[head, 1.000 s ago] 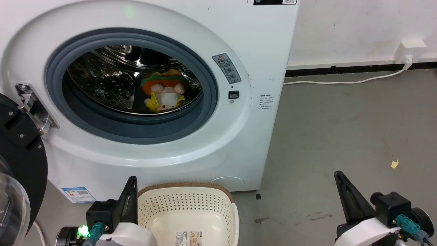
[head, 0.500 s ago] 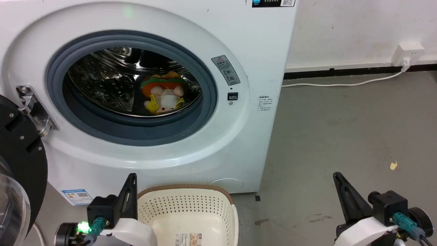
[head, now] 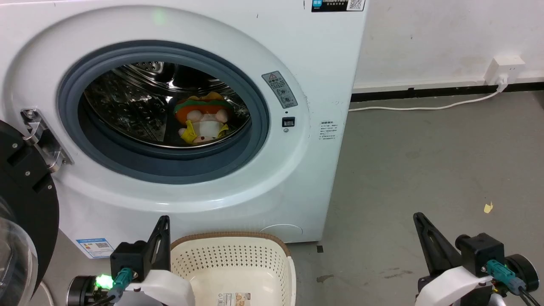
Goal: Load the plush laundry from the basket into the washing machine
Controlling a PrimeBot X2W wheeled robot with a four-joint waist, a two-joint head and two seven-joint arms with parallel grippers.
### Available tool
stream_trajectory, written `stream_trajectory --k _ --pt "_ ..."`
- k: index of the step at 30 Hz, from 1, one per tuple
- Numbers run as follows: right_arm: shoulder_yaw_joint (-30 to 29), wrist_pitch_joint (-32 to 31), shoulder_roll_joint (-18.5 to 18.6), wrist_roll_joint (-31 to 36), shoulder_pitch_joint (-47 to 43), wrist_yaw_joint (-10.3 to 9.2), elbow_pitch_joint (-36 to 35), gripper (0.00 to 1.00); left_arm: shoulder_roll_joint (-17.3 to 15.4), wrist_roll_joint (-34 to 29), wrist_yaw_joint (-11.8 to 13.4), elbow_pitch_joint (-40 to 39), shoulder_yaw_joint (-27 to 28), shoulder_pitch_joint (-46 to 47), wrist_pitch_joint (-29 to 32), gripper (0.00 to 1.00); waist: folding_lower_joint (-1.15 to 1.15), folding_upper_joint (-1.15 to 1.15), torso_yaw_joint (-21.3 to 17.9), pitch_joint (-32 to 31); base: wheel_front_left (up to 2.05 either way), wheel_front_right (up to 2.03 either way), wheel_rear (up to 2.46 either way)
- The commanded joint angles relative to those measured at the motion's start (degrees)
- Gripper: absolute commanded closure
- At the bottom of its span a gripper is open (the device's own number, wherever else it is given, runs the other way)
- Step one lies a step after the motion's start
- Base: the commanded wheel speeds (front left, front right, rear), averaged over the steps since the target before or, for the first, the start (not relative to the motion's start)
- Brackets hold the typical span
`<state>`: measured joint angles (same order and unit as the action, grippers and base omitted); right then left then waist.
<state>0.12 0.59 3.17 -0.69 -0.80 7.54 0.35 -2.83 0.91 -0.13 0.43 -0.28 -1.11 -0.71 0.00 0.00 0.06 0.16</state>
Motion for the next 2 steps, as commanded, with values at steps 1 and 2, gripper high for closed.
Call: stream_trajectory --k 1,2 --pt "-0.1 -0.3 -0.3 0.5 0.7 -0.05 -0.3 1.00 0.0 -0.7 0.1 -0.3 0.3 1.0 0.4 1.00 0.00 0.00 0.0 -0.1 0.00 0.00 0.00" --pt "-0.1 -0.4 -0.3 0.6 0.8 -0.05 -0.3 1.00 0.0 -0.8 0.1 -0.4 0.3 1.1 0.5 1.00 0.00 0.00 0.0 -0.1 0.00 0.00 0.00"
